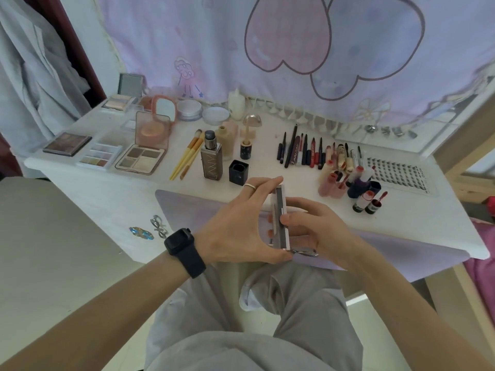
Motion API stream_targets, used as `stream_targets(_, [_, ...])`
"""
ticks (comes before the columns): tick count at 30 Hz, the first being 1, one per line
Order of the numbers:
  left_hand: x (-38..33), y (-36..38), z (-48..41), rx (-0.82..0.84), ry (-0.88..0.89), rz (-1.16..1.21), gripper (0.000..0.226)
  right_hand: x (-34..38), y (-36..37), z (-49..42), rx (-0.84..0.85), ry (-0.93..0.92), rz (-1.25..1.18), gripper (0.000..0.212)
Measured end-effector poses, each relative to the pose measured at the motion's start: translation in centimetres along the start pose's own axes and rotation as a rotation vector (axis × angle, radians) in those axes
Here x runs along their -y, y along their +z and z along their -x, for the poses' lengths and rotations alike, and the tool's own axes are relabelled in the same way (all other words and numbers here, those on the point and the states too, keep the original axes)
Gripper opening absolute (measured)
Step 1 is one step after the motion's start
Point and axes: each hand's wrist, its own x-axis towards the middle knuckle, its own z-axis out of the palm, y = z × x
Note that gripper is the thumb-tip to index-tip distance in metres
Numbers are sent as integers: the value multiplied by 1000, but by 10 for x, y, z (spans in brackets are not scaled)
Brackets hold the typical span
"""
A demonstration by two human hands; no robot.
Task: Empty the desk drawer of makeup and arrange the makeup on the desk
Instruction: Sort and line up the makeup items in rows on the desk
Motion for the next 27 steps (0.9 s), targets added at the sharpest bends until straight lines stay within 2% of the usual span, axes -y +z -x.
stream_targets(6, [3, -4, -2, 17, 11, 28, 111, -2, 5, -3, 32, -39, 63, 33])
stream_targets(16, [10, 7, -3, -94, 39, 134, 108, -3, -1, -11, 27, -19, 27, 42])
stream_targets(22, [8, 11, -7, -98, 32, 202, 105, -2, -8, -9, 35, -7, -18, 31])
stream_targets(27, [7, 12, -10, -111, 27, 218, 103, 0, -9, -6, 22, 0, -8, 36])
